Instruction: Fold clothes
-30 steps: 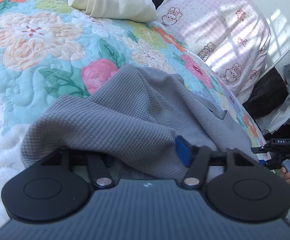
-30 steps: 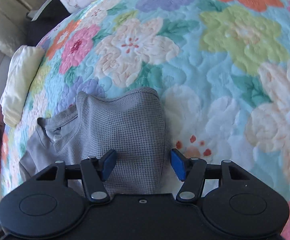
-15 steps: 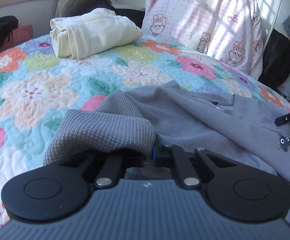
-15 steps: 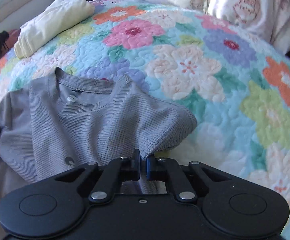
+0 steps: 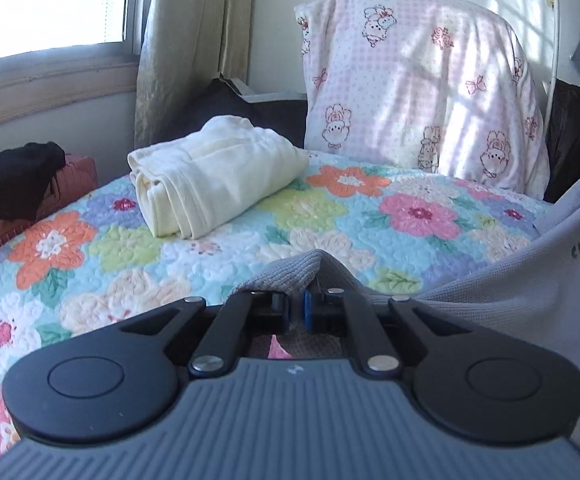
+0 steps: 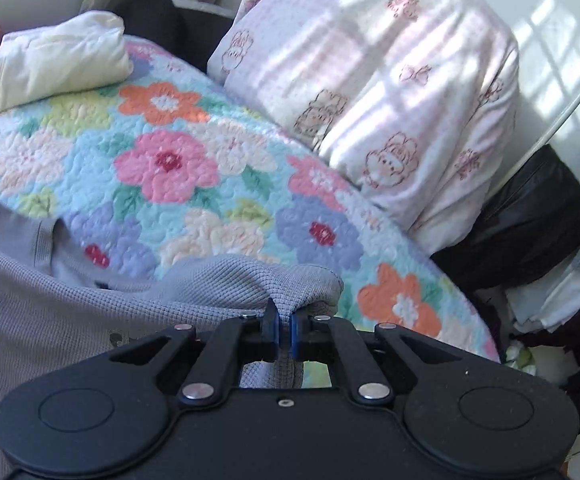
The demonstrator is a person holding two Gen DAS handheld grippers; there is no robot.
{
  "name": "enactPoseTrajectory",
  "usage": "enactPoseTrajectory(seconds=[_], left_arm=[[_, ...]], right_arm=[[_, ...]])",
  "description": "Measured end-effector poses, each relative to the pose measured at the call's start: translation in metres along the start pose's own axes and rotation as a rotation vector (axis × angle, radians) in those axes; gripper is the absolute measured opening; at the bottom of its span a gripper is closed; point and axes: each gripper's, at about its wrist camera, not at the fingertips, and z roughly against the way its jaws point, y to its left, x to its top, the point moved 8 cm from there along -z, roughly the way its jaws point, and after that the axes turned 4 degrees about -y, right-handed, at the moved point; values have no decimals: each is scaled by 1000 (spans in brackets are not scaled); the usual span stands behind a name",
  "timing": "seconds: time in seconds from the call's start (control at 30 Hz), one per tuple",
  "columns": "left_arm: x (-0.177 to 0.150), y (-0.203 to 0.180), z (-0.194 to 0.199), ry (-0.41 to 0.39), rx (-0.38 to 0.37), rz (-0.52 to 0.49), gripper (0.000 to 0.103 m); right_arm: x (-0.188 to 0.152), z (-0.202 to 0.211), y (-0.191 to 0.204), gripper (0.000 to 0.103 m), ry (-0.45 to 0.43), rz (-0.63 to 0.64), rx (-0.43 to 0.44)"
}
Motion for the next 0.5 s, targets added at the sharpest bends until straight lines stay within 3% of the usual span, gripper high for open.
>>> enactPoseTrajectory(seconds=[0.07,0.13,0.17,0.2,0.23,0.27,0.3,0.4,0.5], left_arm=[[20,2,0,-57,35,22,6],[34,8,-4,-111,98,76,10],[32,11,-11,-80,127,104,12],[26,12,-18,-19,129,111,27],[14,11,-25,74,109,106,35],[1,11,-26,127,97,102,35],[-12,10,-20,145,89,93,35],[-62,7,7,220,65,54,50],[-106,4,30,326,5,102,50]], right_arm=[[27,10,-14,5,-73,-27,-64],[34,11,-21,6,-92,-87,-98],[35,9,-25,8,-91,-124,-106],[36,7,-30,22,-90,-161,-114],[34,5,-33,35,-85,-195,-119],[24,3,-32,58,-67,-221,-118],[13,2,-30,66,-48,-248,-110],[-42,5,-15,66,31,-339,-13],[-100,12,1,66,97,-453,131]])
